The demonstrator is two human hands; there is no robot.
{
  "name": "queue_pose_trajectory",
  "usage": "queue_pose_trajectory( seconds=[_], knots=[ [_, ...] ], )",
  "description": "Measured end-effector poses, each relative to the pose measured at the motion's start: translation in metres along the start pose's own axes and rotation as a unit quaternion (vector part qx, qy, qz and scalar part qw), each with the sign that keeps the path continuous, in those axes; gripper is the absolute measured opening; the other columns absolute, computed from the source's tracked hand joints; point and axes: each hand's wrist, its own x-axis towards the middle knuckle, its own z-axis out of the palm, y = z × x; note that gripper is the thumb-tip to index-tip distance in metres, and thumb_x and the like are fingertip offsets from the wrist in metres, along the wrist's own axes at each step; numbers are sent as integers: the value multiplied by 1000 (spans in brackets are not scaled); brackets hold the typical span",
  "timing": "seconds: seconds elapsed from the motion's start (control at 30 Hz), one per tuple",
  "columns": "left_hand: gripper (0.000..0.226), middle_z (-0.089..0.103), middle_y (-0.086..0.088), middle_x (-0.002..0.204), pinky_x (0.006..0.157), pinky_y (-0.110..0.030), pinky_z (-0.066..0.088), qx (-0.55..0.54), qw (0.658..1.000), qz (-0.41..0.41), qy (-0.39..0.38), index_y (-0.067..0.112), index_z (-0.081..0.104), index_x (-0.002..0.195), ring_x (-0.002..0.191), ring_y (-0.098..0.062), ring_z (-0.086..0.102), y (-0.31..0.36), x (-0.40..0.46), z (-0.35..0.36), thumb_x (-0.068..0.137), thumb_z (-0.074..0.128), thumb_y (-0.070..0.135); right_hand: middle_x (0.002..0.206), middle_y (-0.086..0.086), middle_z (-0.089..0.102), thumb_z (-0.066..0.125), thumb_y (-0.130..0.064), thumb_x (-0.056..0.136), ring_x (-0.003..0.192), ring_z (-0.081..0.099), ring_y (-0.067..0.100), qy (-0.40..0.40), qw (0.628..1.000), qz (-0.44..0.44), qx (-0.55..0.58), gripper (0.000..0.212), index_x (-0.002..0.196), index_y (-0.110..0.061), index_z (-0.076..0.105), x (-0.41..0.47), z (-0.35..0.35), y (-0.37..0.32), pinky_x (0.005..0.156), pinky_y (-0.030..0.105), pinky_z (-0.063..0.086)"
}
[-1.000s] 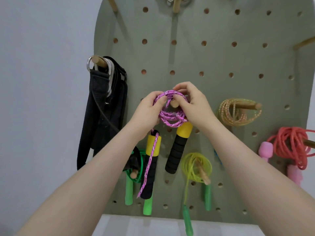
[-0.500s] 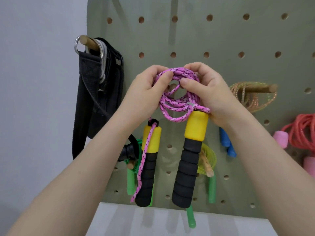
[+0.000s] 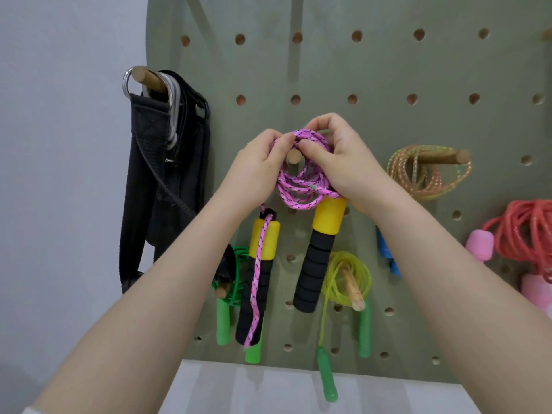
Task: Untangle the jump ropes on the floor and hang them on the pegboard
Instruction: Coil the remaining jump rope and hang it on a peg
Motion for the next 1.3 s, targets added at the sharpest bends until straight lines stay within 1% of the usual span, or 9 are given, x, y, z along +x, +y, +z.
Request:
queue_pose_trajectory(
  seconds=[0.1, 0.23, 0.53, 0.73, 0.83, 0.93, 1.03, 1.17, 1.3],
  knots=[
    [33, 59, -6, 100, 74, -34, 37, 216, 974, 18, 68, 15, 59, 106, 91, -27, 54, -16, 13, 13, 98, 36, 37, 103, 4, 59, 56, -18, 90, 97, 56, 22, 48, 982, -31, -179, 21, 110, -15, 52, 15, 7, 14, 86, 31, 41],
    [52, 38, -16, 142, 96, -47, 31, 372, 911, 78, 161, 22, 43, 138, 124, -36, 41, -29, 17, 26, 92, 26, 38, 125, 12, 57, 37, -15, 84, 116, 50, 34, 119, 866, -192, -446, 39, 116, -12, 60, 18, 24, 29, 96, 40, 34],
    [53, -9, -1, 159, 117, -45, -2, 308, 951, 16, 10, 22, 5, 150, 145, -21, -9, -40, 8, 23, 101, 22, 32, 159, 0, -5, 44, -6, 83, 146, -9, 15, -82, 918, -87, -378, 79, 150, -13, 4, 0, 19, 25, 116, 33, -11],
    [57, 16, -7, 157, 112, -18, 4, 199, 978, 68, -15, 10, 19, 148, 145, -15, 11, -34, -41, -11, 98, 42, 23, 155, 11, 17, 46, -6, 85, 142, 18, 25, 14, 958, -78, -277, 63, 144, -6, 27, -39, 5, 11, 115, 32, 17],
    [45, 45, -10, 138, 105, -15, 22, 205, 965, 160, 41, 8, 47, 133, 130, -17, 38, -20, -71, -26, 90, 44, 19, 108, 5, 57, 45, -7, 82, 94, 54, 22, 112, 959, -159, -208, 30, 109, -8, 57, -69, 11, -3, 83, 37, 44],
    [28, 59, -13, 110, 88, -28, 42, 225, 944, 226, 80, 0, 62, 105, 102, -22, 53, -23, -111, -43, 85, 44, 10, 68, -11, 49, 39, -18, 82, 61, 50, 17, 26, 958, -192, -210, 23, 87, -12, 61, -102, 29, -20, 56, 40, 46],
    [22, 62, -13, 96, 72, -32, 44, 267, 933, 232, 61, 3, 60, 96, 84, -23, 53, -44, -171, -71, 85, 41, 4, 68, -6, 54, 37, -22, 85, 69, 57, 27, -183, 936, -180, -242, 26, 90, -16, 62, -136, 61, -31, 58, 42, 48],
    [28, 60, 8, 93, 52, -30, 48, 313, 948, 12, -60, 24, 51, 104, 71, -11, 51, -78, -300, -123, 83, 34, 20, 98, 1, 67, 41, -20, 92, 95, 58, 26, -412, 862, -160, -248, 22, 104, -20, 59, -201, 131, -32, 71, 36, 45],
    [53, 66, 6, 98, 69, -33, 52, 342, 880, -254, -208, 20, 58, 112, 85, -16, 63, -77, -463, -185, 77, 22, 36, 100, 1, 66, 37, -19, 94, 95, 56, 24, -558, 802, -137, -162, 25, 105, -20, 59, -297, 226, -52, 78, 36, 46]
  ],
)
